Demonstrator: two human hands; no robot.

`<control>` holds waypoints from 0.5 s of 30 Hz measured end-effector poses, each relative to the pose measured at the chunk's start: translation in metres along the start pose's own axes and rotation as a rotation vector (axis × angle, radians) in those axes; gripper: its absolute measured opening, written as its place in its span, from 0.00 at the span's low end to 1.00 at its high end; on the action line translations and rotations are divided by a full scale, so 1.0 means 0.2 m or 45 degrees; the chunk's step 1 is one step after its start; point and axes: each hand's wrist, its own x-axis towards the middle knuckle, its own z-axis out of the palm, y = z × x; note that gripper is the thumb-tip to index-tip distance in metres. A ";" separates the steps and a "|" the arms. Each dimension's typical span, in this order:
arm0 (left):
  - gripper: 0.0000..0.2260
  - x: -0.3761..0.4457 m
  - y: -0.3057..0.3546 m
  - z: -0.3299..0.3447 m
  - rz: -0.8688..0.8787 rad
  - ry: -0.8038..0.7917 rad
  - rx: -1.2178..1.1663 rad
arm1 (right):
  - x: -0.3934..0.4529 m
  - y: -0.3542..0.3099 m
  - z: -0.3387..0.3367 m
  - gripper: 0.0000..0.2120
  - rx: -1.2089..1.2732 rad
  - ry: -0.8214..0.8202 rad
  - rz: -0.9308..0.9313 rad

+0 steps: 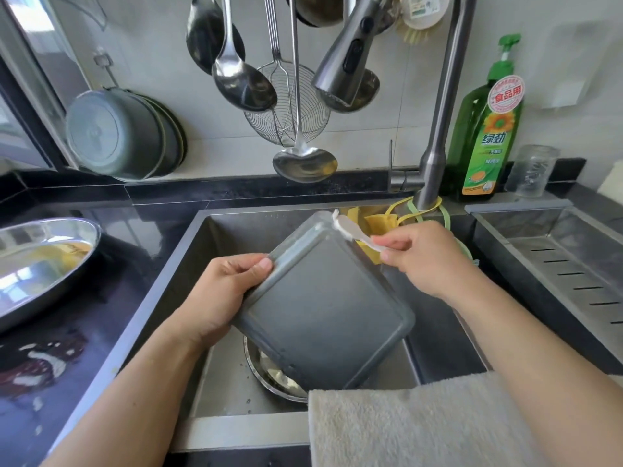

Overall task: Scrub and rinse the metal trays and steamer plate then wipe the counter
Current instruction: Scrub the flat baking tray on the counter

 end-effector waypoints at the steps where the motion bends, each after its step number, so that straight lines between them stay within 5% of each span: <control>1: 0.14 0.00 0.01 -0.01 0.001 0.051 -0.057 | 0.01 0.01 -0.02 0.14 0.004 -0.009 0.029; 10: 0.13 0.01 -0.01 0.05 0.019 -0.008 0.049 | -0.02 -0.07 0.10 0.15 -0.093 0.200 -0.173; 15: 0.12 0.02 0.00 -0.02 0.049 0.145 -0.069 | -0.01 0.00 0.04 0.15 -0.265 0.034 0.013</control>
